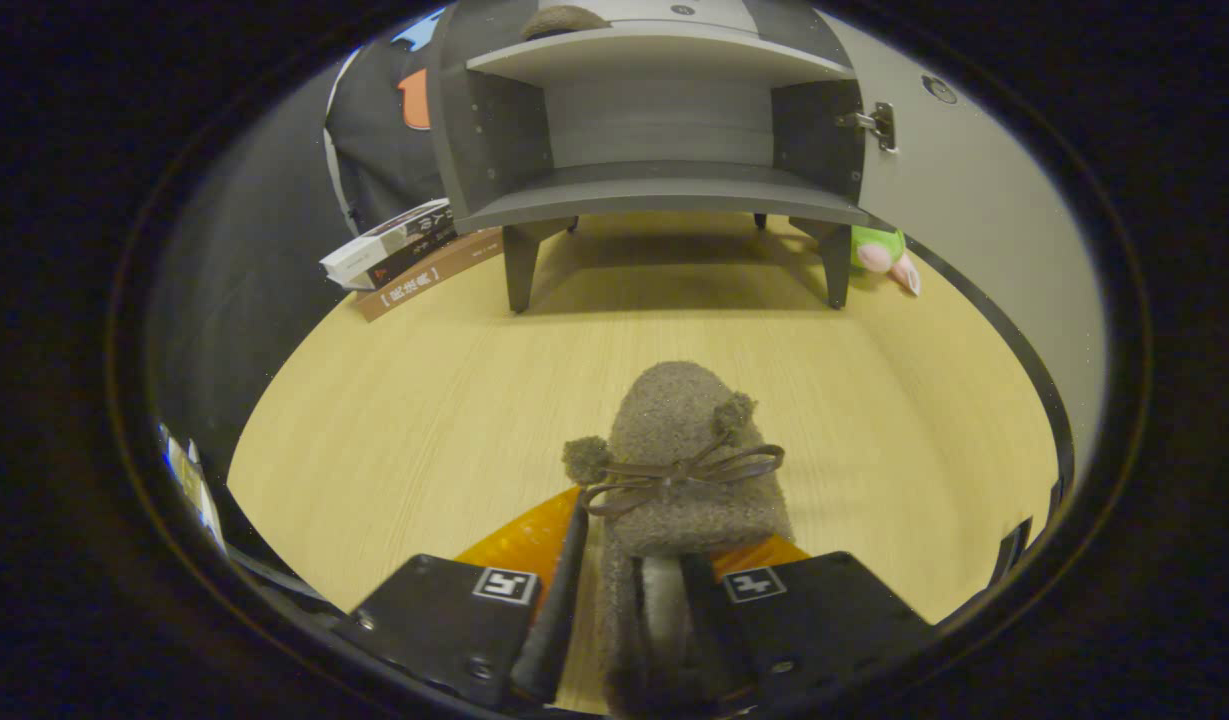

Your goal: Open the shoe cabinet door, grab the shoes and put them into the shoe cabinet, then close the shoe cabinet door.

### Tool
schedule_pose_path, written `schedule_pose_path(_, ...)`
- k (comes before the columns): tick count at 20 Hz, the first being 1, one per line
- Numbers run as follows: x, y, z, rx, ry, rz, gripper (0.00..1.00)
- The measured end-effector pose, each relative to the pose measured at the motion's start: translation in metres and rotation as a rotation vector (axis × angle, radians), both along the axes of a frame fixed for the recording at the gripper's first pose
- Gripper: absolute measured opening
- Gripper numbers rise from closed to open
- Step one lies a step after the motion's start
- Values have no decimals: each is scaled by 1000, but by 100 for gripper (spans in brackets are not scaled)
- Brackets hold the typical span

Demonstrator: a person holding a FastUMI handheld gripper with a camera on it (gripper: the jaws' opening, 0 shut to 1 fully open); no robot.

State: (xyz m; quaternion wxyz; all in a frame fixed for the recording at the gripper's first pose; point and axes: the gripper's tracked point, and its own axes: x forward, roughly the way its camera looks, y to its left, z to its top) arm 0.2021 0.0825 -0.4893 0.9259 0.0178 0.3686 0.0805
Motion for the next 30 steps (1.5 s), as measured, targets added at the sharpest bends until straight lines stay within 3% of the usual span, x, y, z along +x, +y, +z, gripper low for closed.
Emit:
schedule_pose_path(3,-4,10,3,14,8,48,16)
schedule_pose_path(5,-7,8,11,0,-11,63,9)
schedule_pose_path(11,-30,4,66,30,-71,55,6)
schedule_pose_path(19,-43,-14,213,55,-261,-8,6)
schedule_pose_path(25,-18,-16,336,17,-469,-16,7)
schedule_pose_path(30,36,-12,412,-12,-603,-2,7)
